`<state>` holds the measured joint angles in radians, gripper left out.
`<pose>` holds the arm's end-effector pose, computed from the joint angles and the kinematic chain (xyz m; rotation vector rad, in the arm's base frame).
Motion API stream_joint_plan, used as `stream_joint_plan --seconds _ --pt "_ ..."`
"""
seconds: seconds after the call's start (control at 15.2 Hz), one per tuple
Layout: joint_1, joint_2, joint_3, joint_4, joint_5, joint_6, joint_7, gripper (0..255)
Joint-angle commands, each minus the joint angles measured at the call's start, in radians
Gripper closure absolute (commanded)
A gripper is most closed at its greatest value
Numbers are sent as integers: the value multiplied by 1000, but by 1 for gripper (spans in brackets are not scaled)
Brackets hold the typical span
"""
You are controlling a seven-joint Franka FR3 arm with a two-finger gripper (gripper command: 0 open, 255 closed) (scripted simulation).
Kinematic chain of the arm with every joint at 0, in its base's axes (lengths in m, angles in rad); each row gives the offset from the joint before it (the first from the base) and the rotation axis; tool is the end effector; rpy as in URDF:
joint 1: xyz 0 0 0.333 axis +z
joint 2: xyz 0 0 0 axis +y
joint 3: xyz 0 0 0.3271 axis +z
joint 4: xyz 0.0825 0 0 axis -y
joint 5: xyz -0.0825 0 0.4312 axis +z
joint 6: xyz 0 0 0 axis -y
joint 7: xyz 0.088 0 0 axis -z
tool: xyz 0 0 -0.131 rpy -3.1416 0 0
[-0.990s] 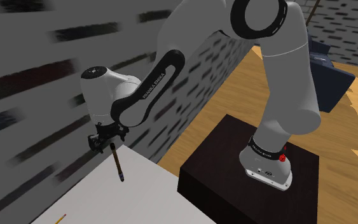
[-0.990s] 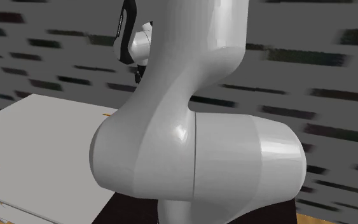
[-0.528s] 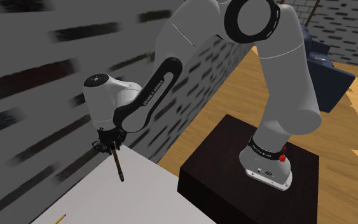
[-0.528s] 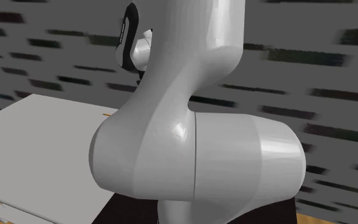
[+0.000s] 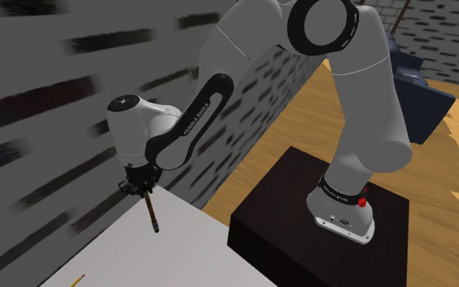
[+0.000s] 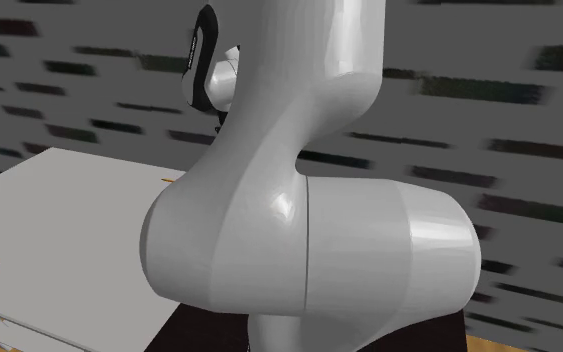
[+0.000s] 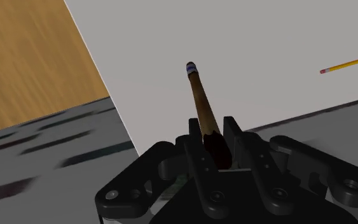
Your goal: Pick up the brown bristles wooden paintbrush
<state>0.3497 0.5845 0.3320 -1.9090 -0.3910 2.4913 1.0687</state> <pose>0.5232 0.4171 0.1549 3.1298 -0.2108 0.1239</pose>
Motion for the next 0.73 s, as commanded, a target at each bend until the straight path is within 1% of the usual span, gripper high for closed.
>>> stream_joint_plan --seconds 0.0,0.66 --pt "-4 -11 4 -2 6 -9 -5 255" --pt "-32 -107 44 -3 60 -100 -45 255"
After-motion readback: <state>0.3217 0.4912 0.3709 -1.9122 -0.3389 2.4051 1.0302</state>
